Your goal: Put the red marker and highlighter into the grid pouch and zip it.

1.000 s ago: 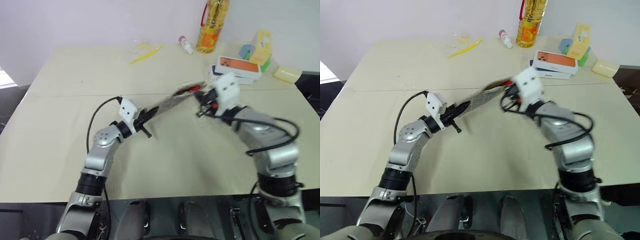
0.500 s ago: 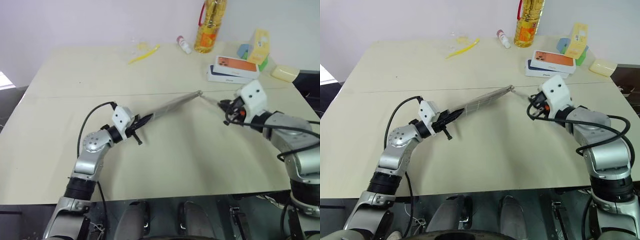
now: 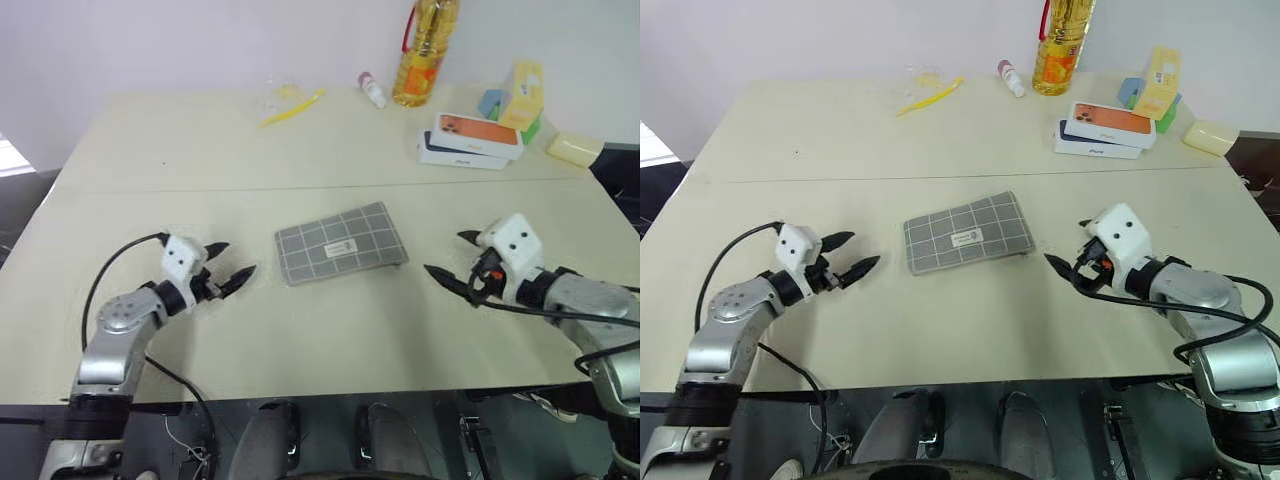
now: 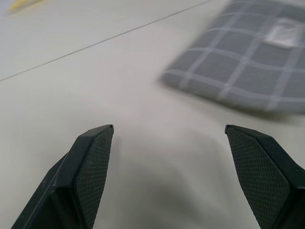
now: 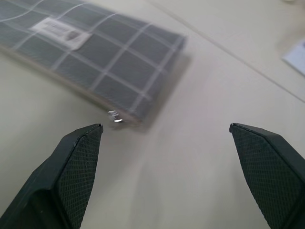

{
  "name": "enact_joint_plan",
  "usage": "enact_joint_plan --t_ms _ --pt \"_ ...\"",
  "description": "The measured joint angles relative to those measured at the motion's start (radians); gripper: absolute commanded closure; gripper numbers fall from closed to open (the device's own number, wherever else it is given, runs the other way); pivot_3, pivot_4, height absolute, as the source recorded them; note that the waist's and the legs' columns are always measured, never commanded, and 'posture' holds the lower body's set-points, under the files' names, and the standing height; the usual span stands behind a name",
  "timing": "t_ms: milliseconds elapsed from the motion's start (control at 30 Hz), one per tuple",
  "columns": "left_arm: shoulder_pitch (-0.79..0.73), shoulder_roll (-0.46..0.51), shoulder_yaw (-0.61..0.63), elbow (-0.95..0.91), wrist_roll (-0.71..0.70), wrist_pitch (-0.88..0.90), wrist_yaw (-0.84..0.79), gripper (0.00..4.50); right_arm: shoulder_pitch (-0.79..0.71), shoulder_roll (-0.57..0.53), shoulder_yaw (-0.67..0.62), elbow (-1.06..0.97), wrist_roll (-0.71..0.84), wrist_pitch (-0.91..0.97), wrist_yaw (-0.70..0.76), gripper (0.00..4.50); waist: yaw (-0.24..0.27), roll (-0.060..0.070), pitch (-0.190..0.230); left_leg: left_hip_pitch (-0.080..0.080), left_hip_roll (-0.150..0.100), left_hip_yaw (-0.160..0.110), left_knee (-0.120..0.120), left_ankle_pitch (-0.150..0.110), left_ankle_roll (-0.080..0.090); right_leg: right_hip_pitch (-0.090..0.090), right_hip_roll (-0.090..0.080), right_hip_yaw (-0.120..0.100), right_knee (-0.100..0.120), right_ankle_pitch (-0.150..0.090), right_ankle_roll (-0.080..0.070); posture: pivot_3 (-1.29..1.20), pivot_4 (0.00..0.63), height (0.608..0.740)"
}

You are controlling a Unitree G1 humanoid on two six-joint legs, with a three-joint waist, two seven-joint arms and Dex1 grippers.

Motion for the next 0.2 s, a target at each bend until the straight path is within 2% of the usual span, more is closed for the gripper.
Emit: enact_joint_plan --t_ms 200 --pt "0.051 -0.005 0.037 0.02 0.03 0.016 0.084 0.58 0.04 0.056 -0.05 0.064 0.032 -0.084 0.016 0.09 -0.001 0.0 0.0 0.0 0.0 0.0 0.0 0.0 0.0 0.0 0.0 0.0 0.0 0.0 0.0 0.0 0.15 0.74"
